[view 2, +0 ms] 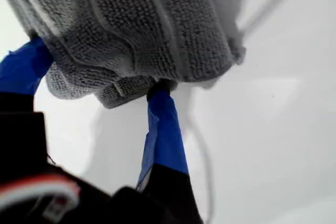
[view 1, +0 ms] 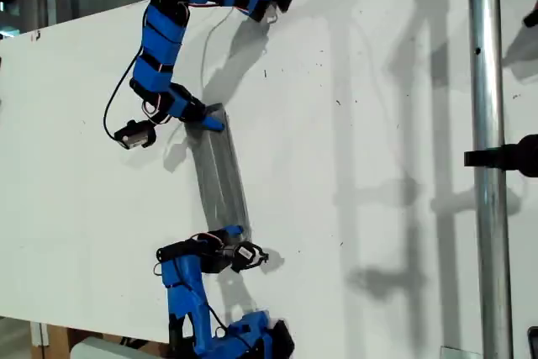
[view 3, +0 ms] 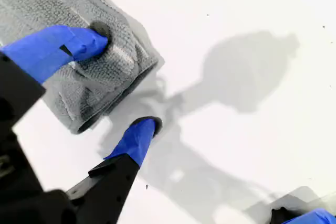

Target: Grasp corners of a towel and fold twice.

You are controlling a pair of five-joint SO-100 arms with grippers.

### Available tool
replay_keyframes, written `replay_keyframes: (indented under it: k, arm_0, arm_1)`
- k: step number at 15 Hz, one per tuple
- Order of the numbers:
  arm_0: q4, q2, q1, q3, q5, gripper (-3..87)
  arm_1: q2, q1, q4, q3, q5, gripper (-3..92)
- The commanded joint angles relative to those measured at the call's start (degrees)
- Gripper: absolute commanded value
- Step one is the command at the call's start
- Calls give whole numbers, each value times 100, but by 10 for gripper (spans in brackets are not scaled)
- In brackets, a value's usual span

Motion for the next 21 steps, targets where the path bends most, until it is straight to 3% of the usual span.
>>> replay_keyframes:
  k: [1, 5, 8, 12, 15, 16, 17, 18, 21]
  arm_0:
    - [35, 905, -308, 316, 9, 263]
    - [-308, 3340, -396, 1389, 272, 250]
    - [-694, 5669, 132, 2707, 220, 209]
    - [-1714, 9343, 853, 5309, -9, 138]
    - [-1916, 11505, 1090, 6776, -264, 61]
    - [-1811, 11918, 1055, 7304, -396, 14]
    - [-2101, 11900, 1318, 7849, -536, -23]
    - [-2312, 11909, 1477, 8350, -861, -23]
    - [-2312, 11909, 1494, 8350, -729, -23]
  arm_1:
    - [940, 387, 62, 105, 246, 353]
    - [3199, 940, 193, 1327, 1178, 375]
    - [5704, 967, 334, 3050, 2312, 368]
    - [8438, 422, 519, 5291, 3621, 350]
    - [10389, -844, 264, 6680, 5045, 305]
    - [10696, -1020, 343, 6987, 5467, 289]
    - [10969, -1283, 457, 7330, 5862, 275]
    - [11259, -1477, 545, 7576, 6056, 275]
    - [11997, -1521, 686, 8042, 6179, 285]
